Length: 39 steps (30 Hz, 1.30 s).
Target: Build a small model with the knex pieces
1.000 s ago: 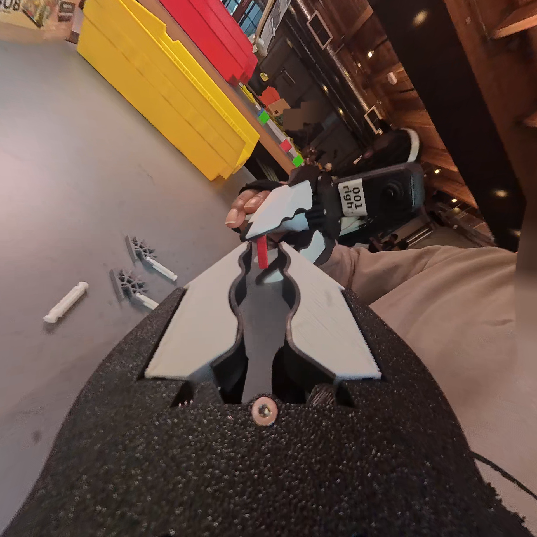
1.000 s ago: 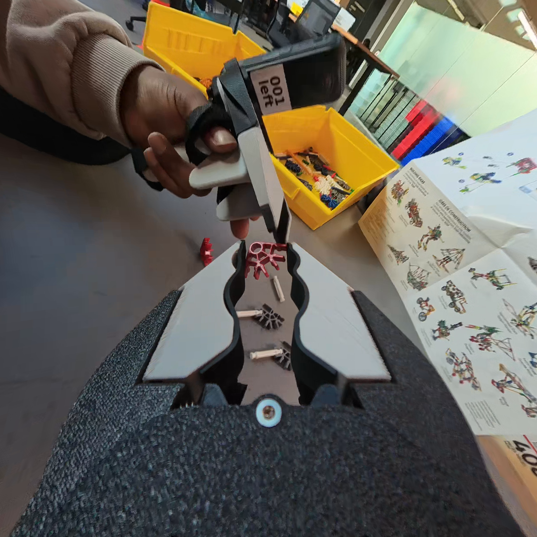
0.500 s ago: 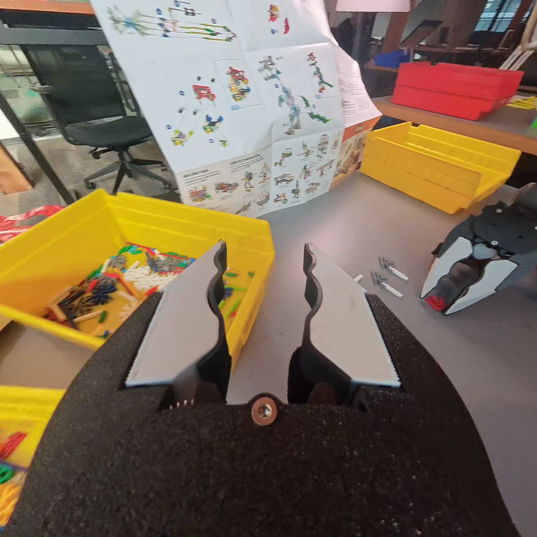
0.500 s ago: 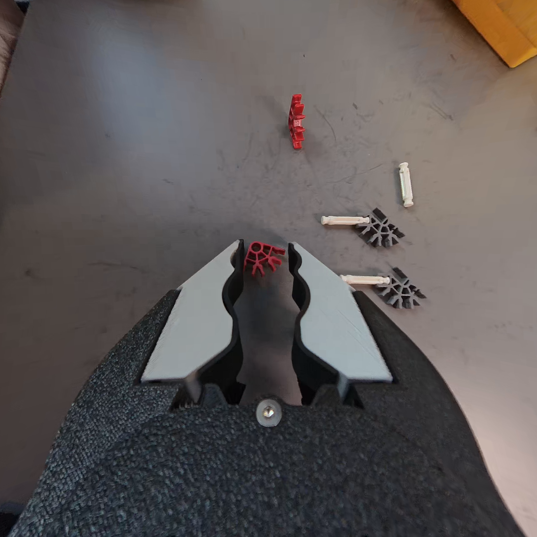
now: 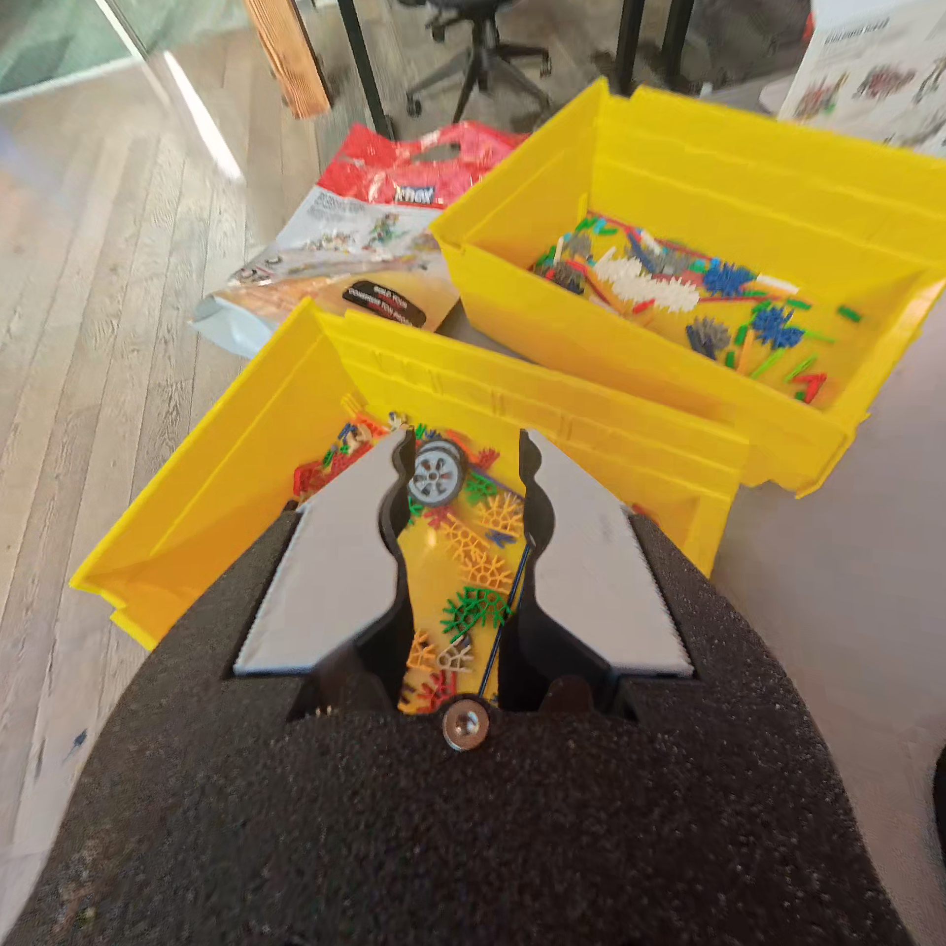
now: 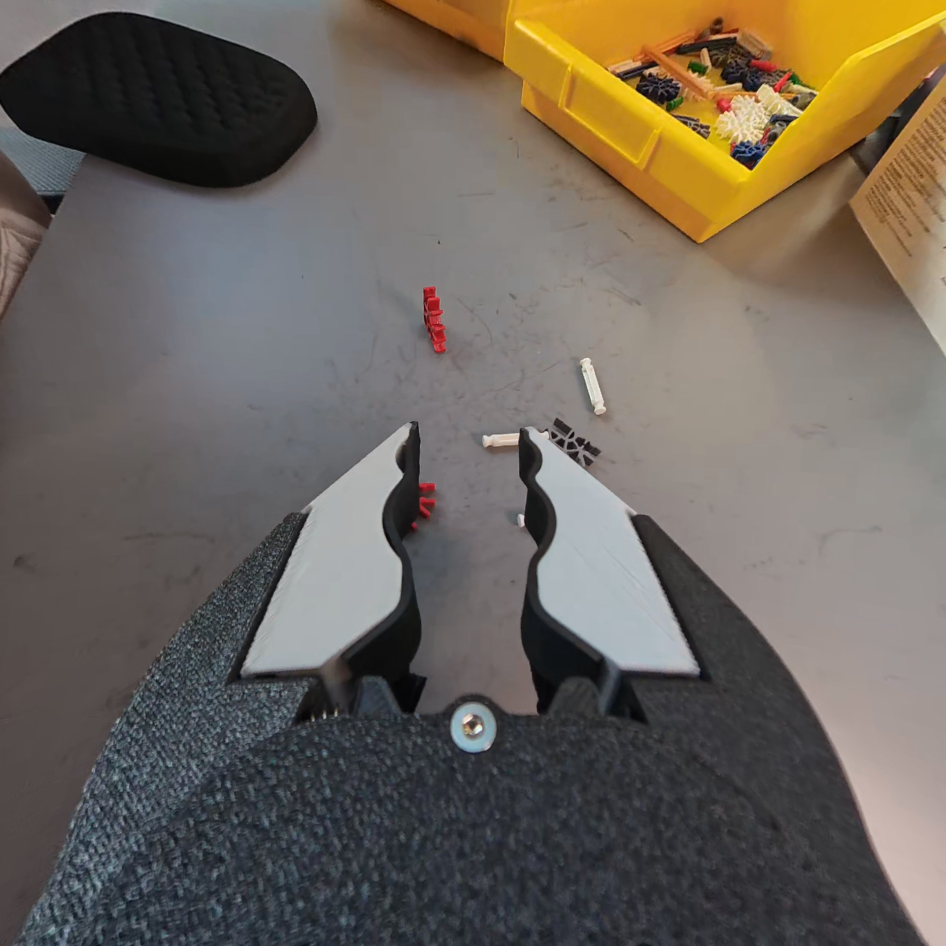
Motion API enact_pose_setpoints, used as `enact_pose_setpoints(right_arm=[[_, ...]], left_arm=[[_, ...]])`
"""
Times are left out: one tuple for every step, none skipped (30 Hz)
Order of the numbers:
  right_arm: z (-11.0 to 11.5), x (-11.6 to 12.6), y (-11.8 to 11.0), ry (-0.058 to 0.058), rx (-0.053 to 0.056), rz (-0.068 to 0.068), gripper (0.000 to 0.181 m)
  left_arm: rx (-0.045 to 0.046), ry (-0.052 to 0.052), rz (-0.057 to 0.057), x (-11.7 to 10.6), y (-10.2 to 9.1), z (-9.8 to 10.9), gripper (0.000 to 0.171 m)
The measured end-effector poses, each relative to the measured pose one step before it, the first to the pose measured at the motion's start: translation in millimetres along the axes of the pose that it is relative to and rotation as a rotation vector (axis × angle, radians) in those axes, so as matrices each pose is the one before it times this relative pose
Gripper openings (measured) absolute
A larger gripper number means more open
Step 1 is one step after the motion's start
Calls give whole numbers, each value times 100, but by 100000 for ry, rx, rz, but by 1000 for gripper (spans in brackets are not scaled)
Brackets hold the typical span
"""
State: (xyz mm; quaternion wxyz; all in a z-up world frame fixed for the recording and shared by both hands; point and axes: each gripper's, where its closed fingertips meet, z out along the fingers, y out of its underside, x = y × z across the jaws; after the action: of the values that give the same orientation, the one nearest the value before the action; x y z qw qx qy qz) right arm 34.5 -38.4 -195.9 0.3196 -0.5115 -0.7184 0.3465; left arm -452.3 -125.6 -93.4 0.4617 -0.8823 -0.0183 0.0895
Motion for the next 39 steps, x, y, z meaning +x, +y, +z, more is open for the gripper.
enact_pose_setpoints(right_arm=[[-25, 14, -76, -70, 518, 117, 37], [-9, -5, -71, -182, 619, 268, 36], [-17, 10, -93, -263, 833, 543, 37], [-6, -58, -100, -776, 845, 981, 37], [-4, -109, -96, -1124, 886, 1273, 38], [-11, -39, -165, -675, 1259, 1124, 39], [-30, -10, -198, -360, 1413, 815, 39], [-47, 5, -214, -274, 1414, 603, 40], [-60, 20, -202, -164, 1339, 549, 40], [-45, 31, -144, -171, 1011, 616, 39], [-42, 51, -79, -70, 788, 520, 39], [-23, 77, -26, 158, 605, 353, 39], [-15, 80, 17, 185, 252, 343, 39], [-6, 50, 45, -10, 43, 323, 40], [-11, 40, 27, -17, 123, 274, 40], [-1, 33, 27, 34, 77, 246, 40], [-16, 25, 25, -21, -44, 115, 39], [-25, 12, 18, -21, -46, -16, 39], [-30, 31, 18, 156, -24, -102, 39], [-45, 43, 47, 135, -117, -79, 39], [-46, 31, 44, 67, -196, -9, 39], [-53, 38, 31, 165, -141, -90, 39], [-59, 31, -18, 209, 30, -199, 39], [-77, 19, -59, 210, 189, -230, 39], [-81, 34, -106, 301, 329, -258, 39], [-85, 42, -144, 413, 496, -314, 39], [-88, 62, -137, 528, 541, -251, 39], [-97, 88, -158, 647, 570, -223, 39], [-108, 124, -184, 842, 756, -261, 39], [-122, 160, -222, 1066, 954, -229, 39], [-132, 243, -244, 1419, 1108, -138, 39], [-134, 292, -255, 1703, 1312, -11, 39], [-126, 345, -232, 1799, 1274, 192, 39], [-101, 331, -152, 1628, 943, 261, 39], [-65, 293, -70, 1459, 639, 88, 39], [-38, 226, -6, 1169, 325, -50, 39], [14, 147, 66, 745, -118, 49, 40], [40, 95, 109, 545, -424, 22, 40], [50, 92, 106, 645, -370, -173, 41]], left_arm=[[-7452, 791, 2170, -474, 1194, 582, 40], [-7410, 766, 2358, -362, 1170, 648, 41], [-7530, 1945, 2204, -76, 1170, 722, 42], [-7312, 2218, 1889, 43, 1097, 776, 41], [-6432, 375, 2192, -176, 924, 771, 41], [-5608, 12, 2235, -160, 770, 747, 41], [-5490, 2910, 1208, 305, 710, 741, 37], [-5446, 4410, -49, 542, 616, 770, 36], [-4832, 2796, -172, 332, 451, 757, 36], [-4255, 1961, 494, 255, 341, 705, 36], [-3593, 886, 391, 59, 216, 640, 36], [-2248, -420, -174, -199, 0, 559, 37], [-949, -52, -812, -200, -184, 434, 37], [-133, 1291, -1604, -29, -268, 337, 39], [-273, 1935, -2349, 57, -201, 279, 40], [-1374, 1690, -2439, 26, 2, 302, 40], [-1979, 546, -1484, -101, 119, 322, 40], [-1425, -250, -374, -141, 76, 255, 38], [-941, 242, -337, -14, 26, 109, 38], [-826, 167, -662, -21, 10, -27, 38], [-1008, -473, -262, -58, 82, -60, 38], [-721, -1322, 538, -143, 83, -90, 38], [-117, -1322, 774, -101, 49, -160, 37], [402, -595, 356, -6, 14, -262, 38], [1234, -655, -3, -46, -71, -371, 37], [1901, -1188, -59, -137, -143, -506, 37], [2514, -1254, 36, -142, -215, -679, 37], [3396, -1105, 285, -65, -358, -868, 37], [4203, -1177, 522, 48, -536, -1065, 37], [4793, -969, 707, 269, -722, -1260, 37], [5618, -195, 1466, 691, -995, -1426, 37], [6413, 734, 2740, 1196, -1293, -1522, 37], [6820, 1922, 4176, 1765, -1536, -1454, 37], [6639, 3040, 5141, 2264, -1698, -1215, 37], [5617, 3817, 5222, 2624, -1680, -803, 37], [4261, 4328, 5184, 2817, -1562, -305, 37], [3169, 4798, 5213, 2962, -1419, 201, 38], [2443, 5639, 4894, 3052, -1278, 688, 38], [2155, 6507, 4182, 3053, -1193, 1188, 38]])
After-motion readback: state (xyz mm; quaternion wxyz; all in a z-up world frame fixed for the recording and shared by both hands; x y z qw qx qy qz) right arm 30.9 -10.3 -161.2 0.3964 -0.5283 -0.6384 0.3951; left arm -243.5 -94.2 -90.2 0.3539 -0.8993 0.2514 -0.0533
